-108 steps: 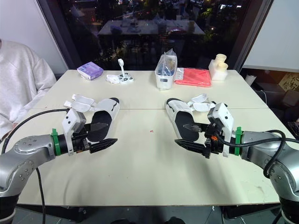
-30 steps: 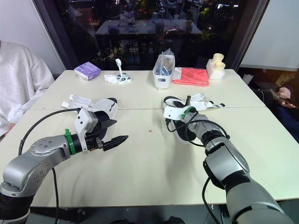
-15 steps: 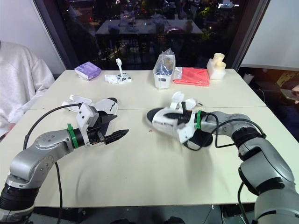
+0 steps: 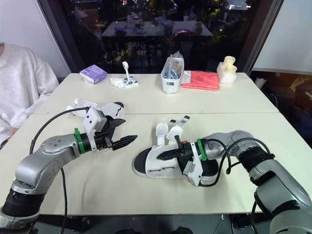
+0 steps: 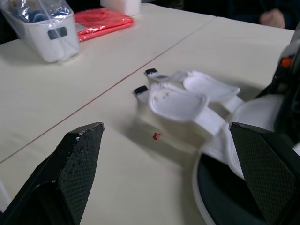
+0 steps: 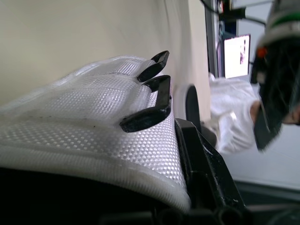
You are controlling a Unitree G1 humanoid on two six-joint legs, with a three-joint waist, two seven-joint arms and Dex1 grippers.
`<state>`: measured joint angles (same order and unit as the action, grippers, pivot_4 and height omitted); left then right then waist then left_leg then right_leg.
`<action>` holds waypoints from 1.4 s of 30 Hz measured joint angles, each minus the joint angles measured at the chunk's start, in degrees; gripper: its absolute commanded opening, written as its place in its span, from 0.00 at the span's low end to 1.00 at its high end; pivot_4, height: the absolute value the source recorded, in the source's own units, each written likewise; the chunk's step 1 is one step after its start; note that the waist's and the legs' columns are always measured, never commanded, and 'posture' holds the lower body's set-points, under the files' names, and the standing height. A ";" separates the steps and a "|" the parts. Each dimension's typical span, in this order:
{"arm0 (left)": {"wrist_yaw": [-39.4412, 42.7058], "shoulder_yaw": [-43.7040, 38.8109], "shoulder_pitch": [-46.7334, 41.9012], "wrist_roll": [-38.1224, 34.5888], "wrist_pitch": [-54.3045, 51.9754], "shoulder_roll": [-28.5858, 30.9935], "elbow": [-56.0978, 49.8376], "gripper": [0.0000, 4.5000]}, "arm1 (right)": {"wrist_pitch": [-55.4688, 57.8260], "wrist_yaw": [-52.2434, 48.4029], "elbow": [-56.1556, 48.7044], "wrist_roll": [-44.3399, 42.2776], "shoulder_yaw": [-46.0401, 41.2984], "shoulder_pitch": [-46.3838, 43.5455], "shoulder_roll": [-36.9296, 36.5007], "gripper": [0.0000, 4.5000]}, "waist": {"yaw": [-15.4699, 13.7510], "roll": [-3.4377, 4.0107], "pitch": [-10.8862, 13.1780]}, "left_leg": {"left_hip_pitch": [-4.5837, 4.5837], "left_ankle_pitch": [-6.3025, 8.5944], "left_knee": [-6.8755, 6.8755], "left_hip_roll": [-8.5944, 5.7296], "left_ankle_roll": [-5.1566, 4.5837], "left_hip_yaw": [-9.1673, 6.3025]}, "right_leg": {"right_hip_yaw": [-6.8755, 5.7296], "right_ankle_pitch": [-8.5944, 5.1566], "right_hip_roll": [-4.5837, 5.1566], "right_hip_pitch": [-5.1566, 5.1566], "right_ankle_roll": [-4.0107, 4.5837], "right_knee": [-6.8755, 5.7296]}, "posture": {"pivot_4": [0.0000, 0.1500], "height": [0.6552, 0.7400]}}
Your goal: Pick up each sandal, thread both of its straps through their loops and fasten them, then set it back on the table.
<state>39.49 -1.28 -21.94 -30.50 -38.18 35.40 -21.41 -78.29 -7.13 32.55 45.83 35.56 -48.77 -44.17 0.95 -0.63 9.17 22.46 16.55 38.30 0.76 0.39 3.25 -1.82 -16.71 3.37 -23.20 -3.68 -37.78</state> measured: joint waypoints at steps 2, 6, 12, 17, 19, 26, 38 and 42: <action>0.06 0.03 0.01 0.00 -0.06 0.04 -0.03 1.00 | -0.22 -0.51 -0.13 0.19 0.00 0.65 0.39 0.02 | 0.05 0.00 0.00 | 0.00 0.00 0.00 0.00 0.00 0.00 | 0.00 0.00 0.00 0.00 0.00 -0.02 | 1.00 1.00; 0.49 0.37 0.02 0.03 -0.06 0.15 -0.07 1.00 | 0.54 -1.07 -0.06 0.69 -0.59 0.62 1.48 0.02 | 0.08 0.00 0.00 | -0.04 -0.01 0.00 0.00 0.01 0.00 | 0.00 0.00 -0.01 0.00 0.00 -0.06 | 1.00 1.00; 1.54 1.42 0.03 0.35 -0.01 0.15 -0.08 1.00 | 0.70 -0.98 0.41 2.61 -1.21 -0.09 2.15 0.13 | 0.04 0.00 0.00 | -0.04 -0.01 0.03 0.00 0.01 0.00 | 0.00 0.00 -0.01 0.00 0.01 -0.10 | 1.00 1.00; 1.87 2.36 0.02 1.11 0.31 -0.05 -0.07 1.00 | 0.39 0.24 2.24 5.23 -1.36 -2.68 2.65 0.54 | 0.08 0.00 0.00 | -0.05 -0.02 0.03 0.00 0.02 0.00 | 0.01 -0.01 -0.01 0.00 0.01 -0.13 | 1.00 1.00; 2.26 2.75 0.03 1.24 0.38 -0.05 -0.08 1.00 | 0.26 0.32 3.59 5.51 -1.36 -3.72 2.78 0.76 | 0.05 0.00 0.00 | -0.05 -0.02 0.04 0.00 0.02 0.00 | 0.01 -0.01 -0.01 0.00 0.01 -0.13 | 1.00 1.00; 6.27 4.97 1.26 2.55 2.23 1.47 -0.18 1.00 | 1.48 -7.58 5.65 -3.83 -0.31 -3.44 0.41 0.98 | -0.19 0.00 0.00 | -0.06 -0.02 0.06 -0.01 0.01 0.01 | 0.01 -0.01 0.00 0.03 0.01 -0.12 | 1.00 1.00; 18.33 11.05 1.38 9.15 15.07 3.80 7.96 0.02 | 40.02 -42.30 -22.60 -49.69 -5.80 15.33 -20.43 1.00 | 0.15 0.03 0.00 | -0.14 0.22 0.04 0.07 -0.41 -0.03 | 0.01 -0.01 0.04 0.06 0.02 -0.18 | 1.00 1.00; 21.11 14.06 0.85 11.31 18.71 1.39 12.29 0.01 | 59.66 -44.12 -28.53 -59.06 -13.63 16.49 -19.98 1.00 | -0.30 0.05 0.00 | -0.14 0.22 0.05 0.06 -0.41 -0.04 | 0.00 0.01 0.07 0.09 0.05 -0.20 | 1.00 1.00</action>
<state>60.60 12.78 -21.09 -19.18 -19.47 36.79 -9.12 -18.63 -51.25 4.02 -13.23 21.93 -32.29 -64.16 0.65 -0.58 9.18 22.32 16.77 38.35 0.83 -0.02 3.21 -1.82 -16.71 3.44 -23.11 -3.63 -37.98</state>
